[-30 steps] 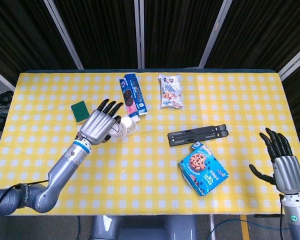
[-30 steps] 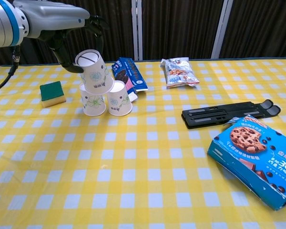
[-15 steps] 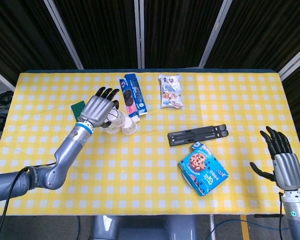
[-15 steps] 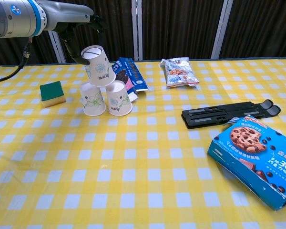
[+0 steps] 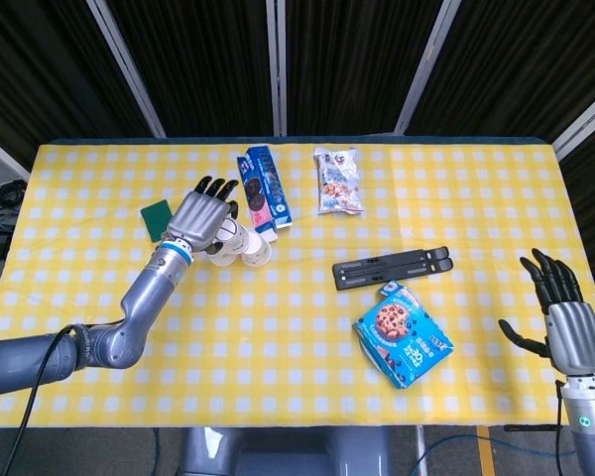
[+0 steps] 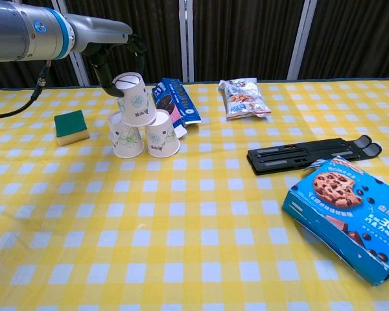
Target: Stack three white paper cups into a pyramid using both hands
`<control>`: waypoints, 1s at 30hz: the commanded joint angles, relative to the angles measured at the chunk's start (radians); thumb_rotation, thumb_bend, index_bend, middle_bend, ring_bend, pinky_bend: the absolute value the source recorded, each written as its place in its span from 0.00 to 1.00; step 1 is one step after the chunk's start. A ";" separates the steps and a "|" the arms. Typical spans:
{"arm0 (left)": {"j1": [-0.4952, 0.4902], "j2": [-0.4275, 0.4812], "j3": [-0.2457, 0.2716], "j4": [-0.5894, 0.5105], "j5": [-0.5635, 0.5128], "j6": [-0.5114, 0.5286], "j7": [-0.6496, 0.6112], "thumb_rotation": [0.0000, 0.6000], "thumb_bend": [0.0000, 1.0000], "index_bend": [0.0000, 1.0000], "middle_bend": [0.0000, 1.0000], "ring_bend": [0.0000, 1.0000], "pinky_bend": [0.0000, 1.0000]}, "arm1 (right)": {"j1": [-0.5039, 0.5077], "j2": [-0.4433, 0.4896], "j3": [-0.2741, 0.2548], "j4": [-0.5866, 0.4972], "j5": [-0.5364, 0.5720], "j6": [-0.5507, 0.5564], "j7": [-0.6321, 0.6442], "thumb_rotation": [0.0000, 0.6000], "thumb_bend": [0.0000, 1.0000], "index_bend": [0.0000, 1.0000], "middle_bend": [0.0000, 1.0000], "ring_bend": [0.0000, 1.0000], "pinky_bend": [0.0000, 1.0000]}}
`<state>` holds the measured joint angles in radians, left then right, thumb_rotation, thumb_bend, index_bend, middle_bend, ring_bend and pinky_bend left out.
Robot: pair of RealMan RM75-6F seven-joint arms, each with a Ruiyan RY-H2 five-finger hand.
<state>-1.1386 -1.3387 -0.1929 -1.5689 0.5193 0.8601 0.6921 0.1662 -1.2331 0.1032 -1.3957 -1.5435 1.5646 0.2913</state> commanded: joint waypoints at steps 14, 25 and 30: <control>0.019 0.019 -0.008 -0.032 0.047 0.033 -0.076 1.00 0.17 0.00 0.00 0.00 0.00 | -0.001 -0.001 -0.002 -0.005 -0.004 -0.011 -0.015 1.00 0.12 0.09 0.00 0.00 0.00; 0.246 0.121 0.065 -0.198 0.349 0.303 -0.238 1.00 0.17 0.00 0.00 0.00 0.00 | -0.003 0.006 -0.013 -0.020 -0.007 -0.030 -0.047 1.00 0.12 0.09 0.00 0.00 0.00; 0.418 0.122 0.160 -0.183 0.515 0.472 -0.368 1.00 0.17 0.00 0.00 0.00 0.00 | 0.000 0.004 -0.024 -0.036 -0.006 -0.054 -0.097 1.00 0.12 0.09 0.00 0.00 0.00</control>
<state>-0.8299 -1.2296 -0.1035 -1.7436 0.9366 1.2303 0.4140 0.1648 -1.2278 0.0832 -1.4266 -1.5498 1.5173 0.2072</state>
